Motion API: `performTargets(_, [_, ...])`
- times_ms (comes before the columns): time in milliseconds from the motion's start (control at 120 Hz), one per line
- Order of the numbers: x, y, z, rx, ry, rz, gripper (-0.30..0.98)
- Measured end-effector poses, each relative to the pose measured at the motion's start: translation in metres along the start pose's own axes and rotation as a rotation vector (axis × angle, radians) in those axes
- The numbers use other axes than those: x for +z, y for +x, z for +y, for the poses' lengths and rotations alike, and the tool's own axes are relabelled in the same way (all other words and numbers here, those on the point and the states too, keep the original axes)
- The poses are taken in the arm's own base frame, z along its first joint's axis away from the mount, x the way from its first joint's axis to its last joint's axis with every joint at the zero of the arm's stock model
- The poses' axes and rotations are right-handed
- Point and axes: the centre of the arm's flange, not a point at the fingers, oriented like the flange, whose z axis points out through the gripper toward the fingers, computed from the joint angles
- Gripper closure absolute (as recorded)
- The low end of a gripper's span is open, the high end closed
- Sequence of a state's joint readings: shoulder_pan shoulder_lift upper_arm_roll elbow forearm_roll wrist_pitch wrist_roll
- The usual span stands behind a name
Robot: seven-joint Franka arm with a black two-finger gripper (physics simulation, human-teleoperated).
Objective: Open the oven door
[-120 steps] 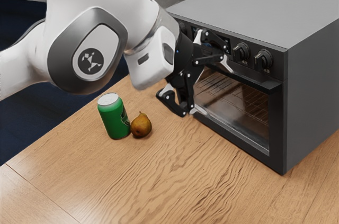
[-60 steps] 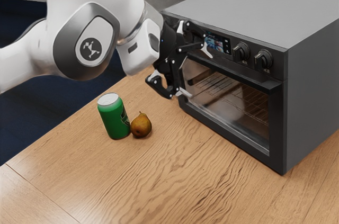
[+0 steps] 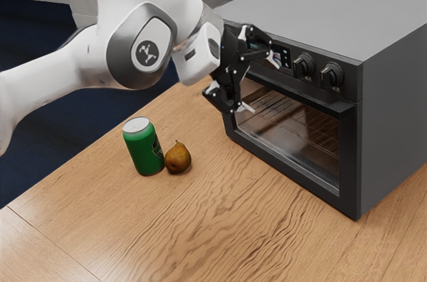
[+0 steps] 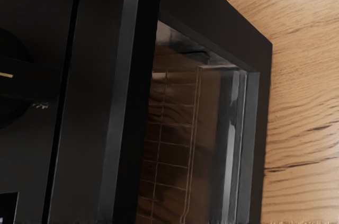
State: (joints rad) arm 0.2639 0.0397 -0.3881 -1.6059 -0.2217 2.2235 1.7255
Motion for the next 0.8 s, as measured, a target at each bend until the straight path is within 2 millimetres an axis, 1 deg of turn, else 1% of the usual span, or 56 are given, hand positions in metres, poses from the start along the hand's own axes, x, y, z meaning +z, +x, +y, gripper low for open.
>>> performTargets(75, [0.006, -0.005, 0.000, -0.001, -0.008, -0.001, 0.00])
performTargets(250, [0.014, -0.015, 0.004, -0.011, -0.040, -0.007, 0.00])
performTargets(333, [0.021, -0.017, 0.005, -0.010, -0.056, -0.008, -0.01])
performTargets(500, [0.023, -0.017, 0.004, -0.005, -0.063, -0.010, -0.03])
performTargets(550, [0.027, -0.017, 0.005, -0.004, -0.068, -0.008, -0.07])
performTargets(642, [0.032, -0.019, 0.006, -0.006, -0.077, -0.006, -0.01])
performTargets(717, [0.034, -0.020, 0.007, -0.008, -0.081, -0.006, 0.00])
performTargets(767, [0.035, -0.020, 0.014, -0.009, -0.094, -0.012, -0.03])
performTargets(800, [0.036, -0.019, 0.025, -0.010, -0.111, -0.024, -0.05])
